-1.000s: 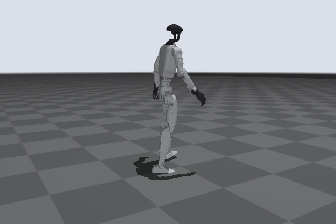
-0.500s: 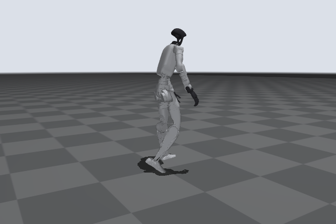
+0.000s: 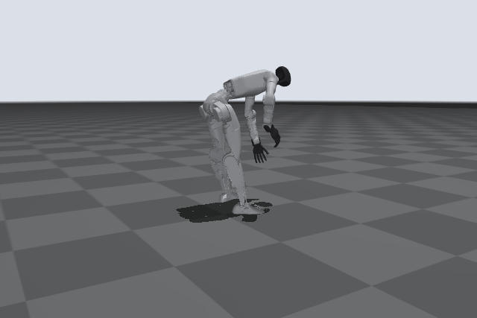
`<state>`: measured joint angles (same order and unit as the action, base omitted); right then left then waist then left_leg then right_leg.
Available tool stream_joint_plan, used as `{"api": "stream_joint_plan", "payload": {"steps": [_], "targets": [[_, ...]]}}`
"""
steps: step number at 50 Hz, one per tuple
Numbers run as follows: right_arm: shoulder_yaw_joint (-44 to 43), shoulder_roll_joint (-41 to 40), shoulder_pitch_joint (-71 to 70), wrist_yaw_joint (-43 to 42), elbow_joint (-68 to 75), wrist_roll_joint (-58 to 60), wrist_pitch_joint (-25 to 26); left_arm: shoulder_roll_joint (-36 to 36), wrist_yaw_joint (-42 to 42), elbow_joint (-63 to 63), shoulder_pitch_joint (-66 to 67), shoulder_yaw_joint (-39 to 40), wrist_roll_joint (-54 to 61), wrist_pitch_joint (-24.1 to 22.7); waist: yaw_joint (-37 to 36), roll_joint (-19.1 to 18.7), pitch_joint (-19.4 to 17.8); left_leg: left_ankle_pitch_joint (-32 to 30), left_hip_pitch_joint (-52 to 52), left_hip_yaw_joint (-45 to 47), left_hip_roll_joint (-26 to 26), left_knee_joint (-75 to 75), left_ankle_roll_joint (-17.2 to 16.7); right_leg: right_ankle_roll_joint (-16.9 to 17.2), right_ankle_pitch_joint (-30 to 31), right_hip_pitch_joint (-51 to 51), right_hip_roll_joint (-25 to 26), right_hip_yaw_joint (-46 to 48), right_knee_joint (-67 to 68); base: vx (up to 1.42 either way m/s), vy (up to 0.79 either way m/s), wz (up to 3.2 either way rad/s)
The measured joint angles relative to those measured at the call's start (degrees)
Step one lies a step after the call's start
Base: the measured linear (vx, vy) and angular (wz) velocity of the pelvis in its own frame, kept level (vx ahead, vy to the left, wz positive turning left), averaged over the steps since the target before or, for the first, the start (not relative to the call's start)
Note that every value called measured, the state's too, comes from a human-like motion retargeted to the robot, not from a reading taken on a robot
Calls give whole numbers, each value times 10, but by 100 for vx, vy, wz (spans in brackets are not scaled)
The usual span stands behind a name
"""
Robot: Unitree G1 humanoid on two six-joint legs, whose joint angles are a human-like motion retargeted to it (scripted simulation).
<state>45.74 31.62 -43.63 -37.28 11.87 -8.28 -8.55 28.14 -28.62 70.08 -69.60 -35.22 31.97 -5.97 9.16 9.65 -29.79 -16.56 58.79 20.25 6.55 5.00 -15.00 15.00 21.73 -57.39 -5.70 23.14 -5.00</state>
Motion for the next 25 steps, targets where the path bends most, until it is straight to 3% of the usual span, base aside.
{"api": "stream_joint_plan", "payload": {"steps": [11,17,21,25], "targets": [[-53,40,6,-50,-97,-5,-20,100,-69,38,-185,-58,-21,25,75,-3,0,-31,167,10,11,0,0,0,18,-173,6,-10,0,5,-2,1],[-84,36,21,-45,-99,-24,-28,93,-10,42,-232,-34,26,23,96,-11,0,-28,201,36,10,-7,0,0,23,-213,4,-15,0,1,2,1],[-84,29,38,-35,-91,-34,-37,63,63,-32,-191,-70,33,-19,94,-25,0,-26,191,49,6,-6,0,0,19,-206,2,-18,0,5,2,0],[-69,15,43,-37,-64,-25,-27,56,82,-162,-113,-132,31,-73,86,-25,0,-15,157,50,1,0,0,0,18,-183,1,-42,0,9,-1,-19]]}}
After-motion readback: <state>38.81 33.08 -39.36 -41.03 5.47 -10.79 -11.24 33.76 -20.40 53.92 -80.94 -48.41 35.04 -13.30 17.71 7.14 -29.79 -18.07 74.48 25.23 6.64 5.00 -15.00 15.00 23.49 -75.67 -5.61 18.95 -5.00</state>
